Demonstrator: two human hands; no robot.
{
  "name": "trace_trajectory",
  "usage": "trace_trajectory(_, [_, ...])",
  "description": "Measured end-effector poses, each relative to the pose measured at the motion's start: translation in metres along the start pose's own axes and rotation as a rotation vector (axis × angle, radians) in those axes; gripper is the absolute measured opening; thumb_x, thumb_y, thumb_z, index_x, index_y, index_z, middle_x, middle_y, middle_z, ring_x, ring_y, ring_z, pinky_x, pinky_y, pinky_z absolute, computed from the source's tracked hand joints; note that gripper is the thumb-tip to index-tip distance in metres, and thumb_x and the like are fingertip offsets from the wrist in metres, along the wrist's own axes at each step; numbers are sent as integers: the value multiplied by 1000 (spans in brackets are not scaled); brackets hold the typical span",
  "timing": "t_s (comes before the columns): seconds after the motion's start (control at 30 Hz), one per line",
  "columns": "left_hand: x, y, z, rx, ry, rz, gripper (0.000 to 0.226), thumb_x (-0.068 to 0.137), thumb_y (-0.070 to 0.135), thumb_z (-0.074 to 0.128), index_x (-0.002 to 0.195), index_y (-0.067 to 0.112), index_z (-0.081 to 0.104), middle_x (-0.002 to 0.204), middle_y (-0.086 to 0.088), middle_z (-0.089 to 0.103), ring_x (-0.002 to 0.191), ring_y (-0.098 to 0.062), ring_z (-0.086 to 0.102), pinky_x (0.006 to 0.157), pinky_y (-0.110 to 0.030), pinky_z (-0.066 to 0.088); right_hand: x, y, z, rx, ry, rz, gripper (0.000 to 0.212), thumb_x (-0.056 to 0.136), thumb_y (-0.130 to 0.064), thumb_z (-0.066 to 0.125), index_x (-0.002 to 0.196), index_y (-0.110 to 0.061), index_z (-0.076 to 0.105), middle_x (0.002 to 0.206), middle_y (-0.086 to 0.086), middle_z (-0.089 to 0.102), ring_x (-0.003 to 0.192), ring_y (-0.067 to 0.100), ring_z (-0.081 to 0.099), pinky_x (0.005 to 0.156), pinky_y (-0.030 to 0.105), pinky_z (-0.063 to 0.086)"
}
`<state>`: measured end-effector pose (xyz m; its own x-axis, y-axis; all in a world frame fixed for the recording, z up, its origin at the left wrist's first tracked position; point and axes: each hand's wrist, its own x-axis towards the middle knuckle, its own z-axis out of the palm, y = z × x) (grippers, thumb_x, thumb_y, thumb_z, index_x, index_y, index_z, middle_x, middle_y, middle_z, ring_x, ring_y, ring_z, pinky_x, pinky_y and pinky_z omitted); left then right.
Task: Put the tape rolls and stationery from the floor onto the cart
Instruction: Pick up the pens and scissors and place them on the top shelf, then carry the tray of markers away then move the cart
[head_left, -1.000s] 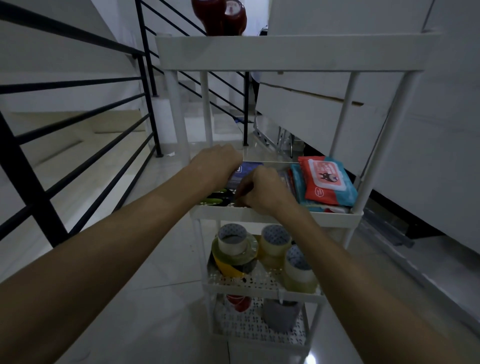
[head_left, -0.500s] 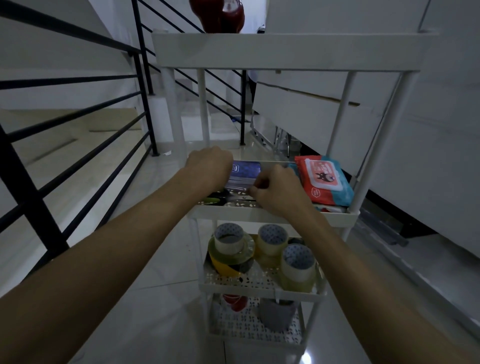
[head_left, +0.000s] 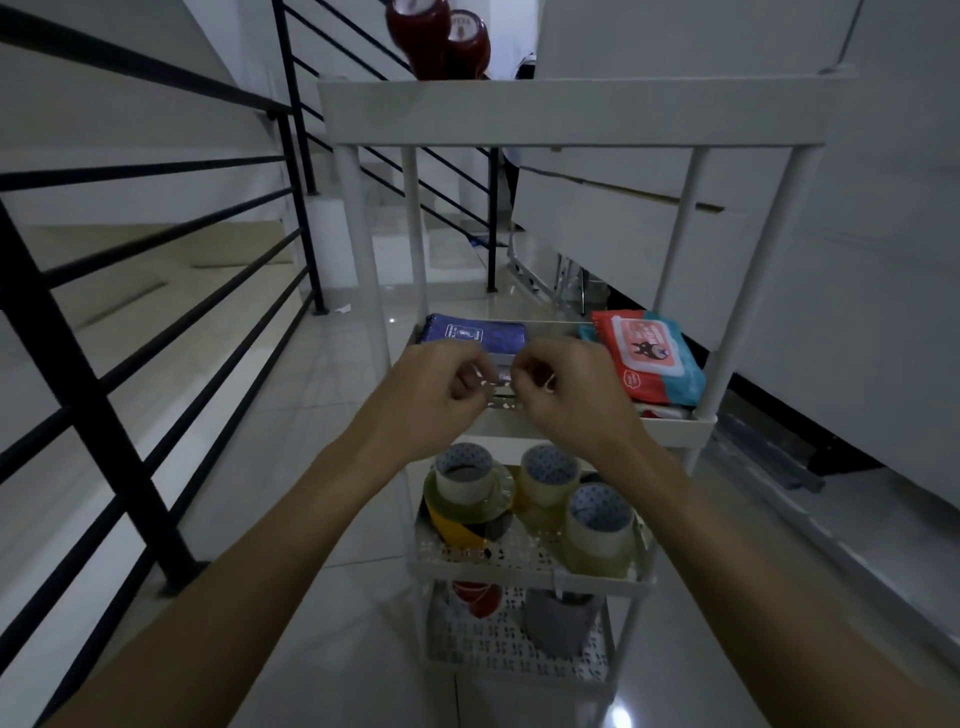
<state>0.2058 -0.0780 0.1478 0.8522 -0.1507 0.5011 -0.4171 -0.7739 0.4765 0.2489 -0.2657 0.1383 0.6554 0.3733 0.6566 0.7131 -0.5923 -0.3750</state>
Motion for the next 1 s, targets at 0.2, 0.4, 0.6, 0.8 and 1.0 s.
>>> trace_trajectory(0.2, [-25,3,-6,-58,53,-12,10,91,16,72,100,21,73,98,11,67,93,-6,66,81,-36,59,-19,-2,-22,54,-12,133,7,91,-20,66,93,-19,72,87,-5,69,76,8,62,68,32,56])
trace_trajectory(0.4, [-30,46,-44,-136,-9,-212,15,90,12,72,99,23,71,100,8,67,93,-10,66,81,-37,58,-17,-34,-57,74,-206,318,18,92,-25,62,107,-21,69,101,-3,67,85,13,62,72,38,56])
trace_trajectory(0.6, [-28,104,-126,-193,-183,-420,12,89,17,70,98,25,73,97,11,69,89,-5,64,80,-35,56,11,-101,-136,107,-348,530,28,88,-28,61,115,-22,69,106,-6,66,86,10,62,71,33,57])
trace_trajectory(0.8, [3,162,-232,-249,-248,-527,13,90,14,72,95,26,73,96,14,71,88,-2,65,75,-23,54,71,-175,-228,121,-324,689,27,80,-33,55,100,-24,71,87,-9,67,74,9,62,66,37,55])
trace_trajectory(1.0, [42,180,-287,-267,-268,-544,14,89,14,73,93,28,71,95,16,69,89,-4,65,72,-17,51,123,-197,-281,99,-269,782,14,84,-13,66,94,-17,74,79,-5,70,71,14,66,66,36,57])
